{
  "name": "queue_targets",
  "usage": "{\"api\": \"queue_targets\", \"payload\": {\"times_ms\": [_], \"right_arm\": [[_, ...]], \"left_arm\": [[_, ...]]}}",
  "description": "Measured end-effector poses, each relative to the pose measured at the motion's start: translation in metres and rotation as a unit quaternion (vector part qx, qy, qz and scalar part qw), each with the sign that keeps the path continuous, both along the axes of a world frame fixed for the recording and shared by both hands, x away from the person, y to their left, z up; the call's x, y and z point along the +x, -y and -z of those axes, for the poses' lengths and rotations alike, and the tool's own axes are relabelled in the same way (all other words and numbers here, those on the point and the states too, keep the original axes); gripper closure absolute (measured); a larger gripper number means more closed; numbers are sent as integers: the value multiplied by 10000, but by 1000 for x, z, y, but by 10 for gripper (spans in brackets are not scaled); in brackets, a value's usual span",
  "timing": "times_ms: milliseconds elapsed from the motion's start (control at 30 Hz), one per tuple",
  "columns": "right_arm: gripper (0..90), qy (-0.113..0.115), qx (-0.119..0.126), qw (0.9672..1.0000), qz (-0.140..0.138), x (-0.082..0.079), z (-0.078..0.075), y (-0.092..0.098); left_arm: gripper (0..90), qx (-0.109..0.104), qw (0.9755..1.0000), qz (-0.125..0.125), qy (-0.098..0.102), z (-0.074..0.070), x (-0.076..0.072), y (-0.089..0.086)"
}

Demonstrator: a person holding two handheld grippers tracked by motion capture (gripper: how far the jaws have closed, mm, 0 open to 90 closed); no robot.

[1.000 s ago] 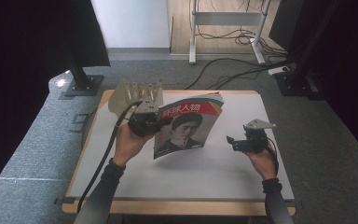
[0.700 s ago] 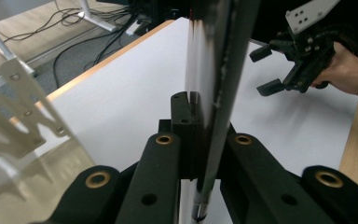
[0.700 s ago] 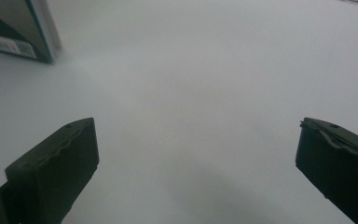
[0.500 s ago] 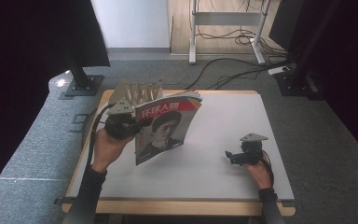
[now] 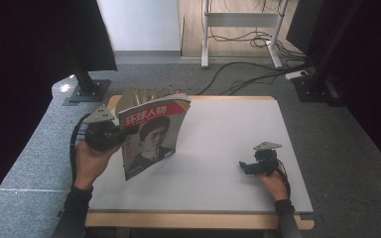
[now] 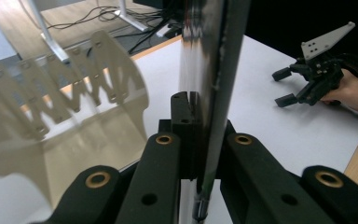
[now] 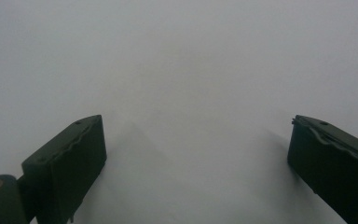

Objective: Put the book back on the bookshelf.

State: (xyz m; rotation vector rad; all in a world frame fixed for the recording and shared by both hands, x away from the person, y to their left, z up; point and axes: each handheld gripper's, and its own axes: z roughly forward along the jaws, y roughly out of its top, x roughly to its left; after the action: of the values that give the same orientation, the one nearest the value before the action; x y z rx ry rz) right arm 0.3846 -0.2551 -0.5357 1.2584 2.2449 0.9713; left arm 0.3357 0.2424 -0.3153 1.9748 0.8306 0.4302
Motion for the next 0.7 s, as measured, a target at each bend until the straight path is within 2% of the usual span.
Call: {"api": "queue_targets", "payload": {"times_ms": [67, 100, 167, 267, 300, 367, 400, 433, 500, 567, 667, 700], "right_arm": [[37, 10, -10, 10000, 7, 0, 0, 0], [37, 10, -10, 10000, 8, 0, 0, 0], [37, 16, -9, 10000, 14, 0, 0, 0], [36, 14, -10, 10000, 15, 0, 0, 0], [36, 15, -9, 10000, 16, 0, 0, 0], [36, 12, -8, 10000, 18, 0, 0, 0], [36, 12, -8, 10000, 17, 0, 0, 0], [36, 11, -8, 10000, 17, 0, 0, 0], [36, 8, -8, 10000, 15, 0, 0, 0], [36, 6, -8, 10000, 14, 0, 0, 0], [36, 4, -8, 10000, 14, 0, 0, 0], [36, 6, -9, 10000, 12, 0, 0, 0]], "left_arm": [[870, -34, 9999, -156, -21, -2, -4, -13], [870, -34, 9999, -156, -21, -2, -4, -13], [870, -32, 9995, -306, -22, -4, -8, -26], [870, -36, 9991, -422, -7, -5, -10, -35], [870, -60, 9984, -554, 3, -6, -12, -45], [870, -64, 9981, -618, 8, -7, -13, -50], [870, -91, 9970, -766, 29, -8, -14, -60], [870, -91, 9970, -766, 29, -8, -14, -60], [870, -92, 9950, -995, 59, -9, -14, -73], [870, -74, 9942, -1070, 72, -9, -14, -76], [871, -4, 9915, -1302, 86, -8, -9, -85], [871, -6, 9897, -1430, 111, -8, -5, -89]]}}
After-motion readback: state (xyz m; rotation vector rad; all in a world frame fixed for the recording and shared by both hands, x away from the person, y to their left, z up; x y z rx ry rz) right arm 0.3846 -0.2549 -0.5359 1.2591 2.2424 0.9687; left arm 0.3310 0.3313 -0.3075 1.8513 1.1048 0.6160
